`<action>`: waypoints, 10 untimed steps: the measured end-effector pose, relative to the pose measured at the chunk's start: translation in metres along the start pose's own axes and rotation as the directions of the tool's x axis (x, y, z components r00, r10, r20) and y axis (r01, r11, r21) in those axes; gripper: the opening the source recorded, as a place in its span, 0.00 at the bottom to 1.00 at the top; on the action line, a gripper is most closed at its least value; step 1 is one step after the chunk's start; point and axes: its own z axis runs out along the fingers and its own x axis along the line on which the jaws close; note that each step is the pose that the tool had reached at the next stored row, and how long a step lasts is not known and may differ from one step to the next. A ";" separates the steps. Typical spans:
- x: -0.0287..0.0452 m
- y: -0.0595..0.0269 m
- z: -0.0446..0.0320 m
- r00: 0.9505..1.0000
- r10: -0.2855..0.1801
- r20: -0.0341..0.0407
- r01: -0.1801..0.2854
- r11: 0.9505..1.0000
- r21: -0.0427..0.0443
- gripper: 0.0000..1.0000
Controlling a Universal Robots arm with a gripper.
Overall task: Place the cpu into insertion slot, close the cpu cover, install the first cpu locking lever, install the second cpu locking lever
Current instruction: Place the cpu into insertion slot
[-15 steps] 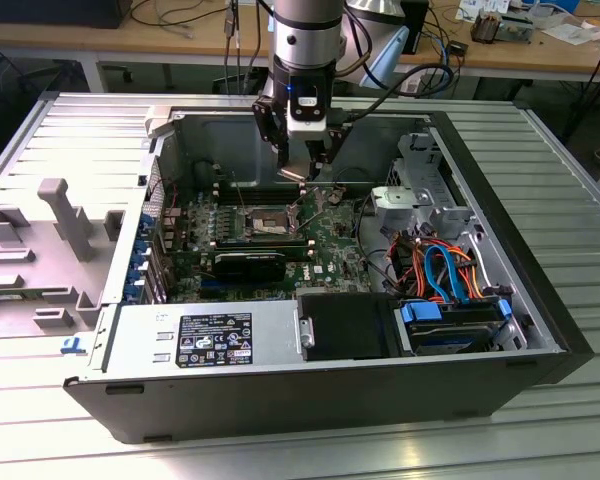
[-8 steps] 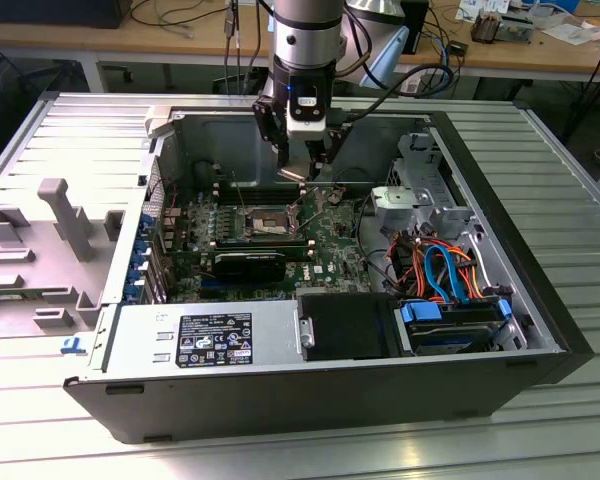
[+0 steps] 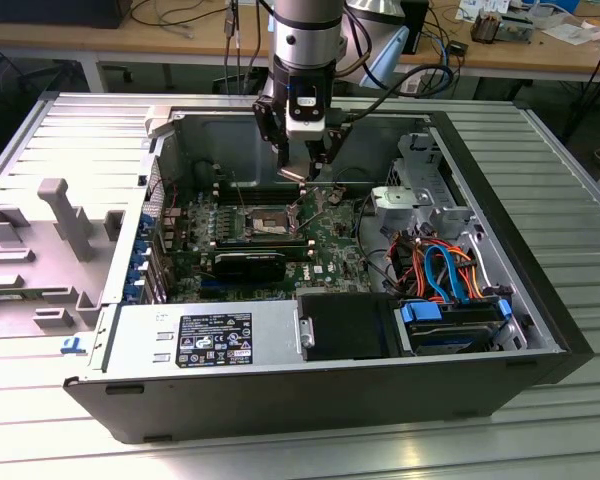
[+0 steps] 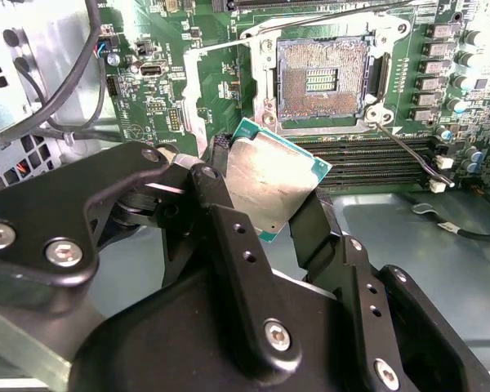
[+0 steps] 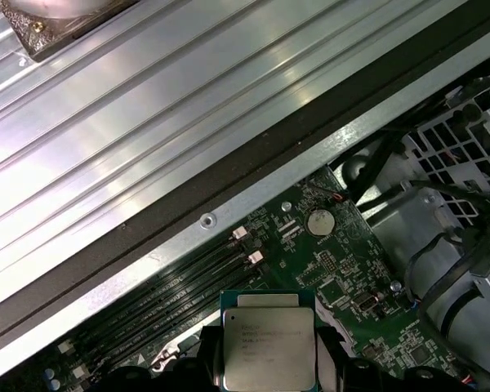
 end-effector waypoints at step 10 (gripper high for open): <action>0.0000 0.0000 0.0001 1.000 0.013 0.001 -0.013 1.000 0.001 0.54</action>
